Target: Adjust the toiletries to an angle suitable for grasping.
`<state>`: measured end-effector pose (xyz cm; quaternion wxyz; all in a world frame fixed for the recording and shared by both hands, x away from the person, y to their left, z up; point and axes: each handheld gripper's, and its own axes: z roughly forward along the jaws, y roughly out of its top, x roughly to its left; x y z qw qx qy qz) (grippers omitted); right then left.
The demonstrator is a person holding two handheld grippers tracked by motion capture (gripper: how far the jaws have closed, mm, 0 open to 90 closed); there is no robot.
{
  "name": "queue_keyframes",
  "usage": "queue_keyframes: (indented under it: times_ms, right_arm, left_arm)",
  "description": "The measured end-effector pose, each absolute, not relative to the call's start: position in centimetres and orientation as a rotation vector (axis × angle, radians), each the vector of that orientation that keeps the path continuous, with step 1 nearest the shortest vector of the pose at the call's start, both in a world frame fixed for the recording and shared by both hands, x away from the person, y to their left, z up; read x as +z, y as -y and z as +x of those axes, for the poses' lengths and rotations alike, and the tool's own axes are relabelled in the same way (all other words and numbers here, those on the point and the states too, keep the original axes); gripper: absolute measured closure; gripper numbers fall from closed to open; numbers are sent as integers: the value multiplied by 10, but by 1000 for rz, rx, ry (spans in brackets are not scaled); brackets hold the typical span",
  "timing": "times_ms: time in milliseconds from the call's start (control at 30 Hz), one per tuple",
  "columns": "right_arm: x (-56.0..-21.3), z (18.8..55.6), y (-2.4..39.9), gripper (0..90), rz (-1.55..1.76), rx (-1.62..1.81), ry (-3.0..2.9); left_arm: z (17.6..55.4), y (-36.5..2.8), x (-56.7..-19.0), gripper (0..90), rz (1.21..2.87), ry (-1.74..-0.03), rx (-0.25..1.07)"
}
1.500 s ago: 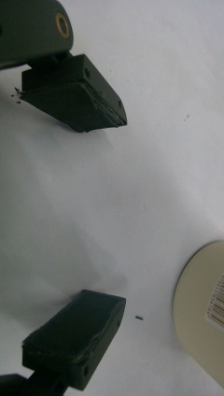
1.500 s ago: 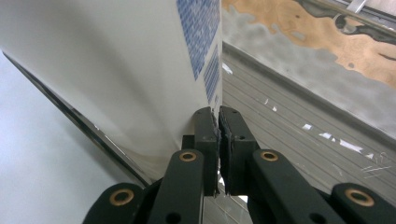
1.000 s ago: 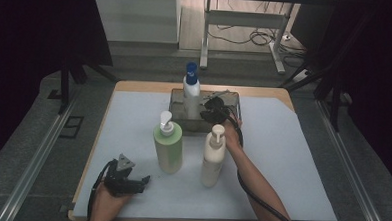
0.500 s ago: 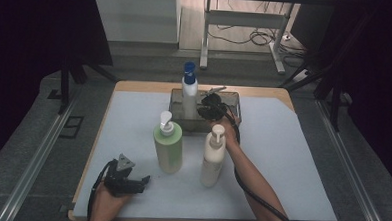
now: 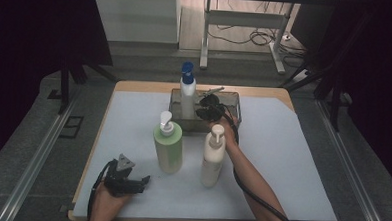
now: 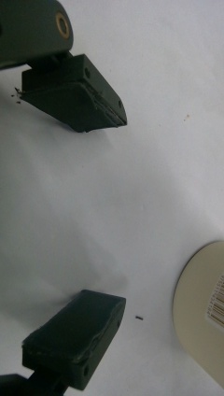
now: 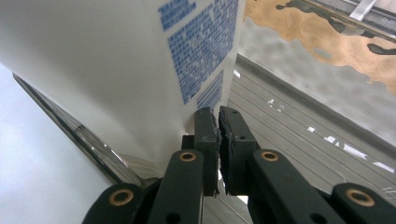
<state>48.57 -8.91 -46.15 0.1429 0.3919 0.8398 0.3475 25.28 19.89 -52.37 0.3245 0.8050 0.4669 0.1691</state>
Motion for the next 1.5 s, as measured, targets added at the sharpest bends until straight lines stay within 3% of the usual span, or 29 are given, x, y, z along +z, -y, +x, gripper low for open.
queue_keyframes:
  times_ms: [1500]
  right_arm:
    - [-465, 502, 74, 859, 1086, 967, -2492]
  left_arm:
    - [253, -199, -524, 121, 2111, -1224, 443]
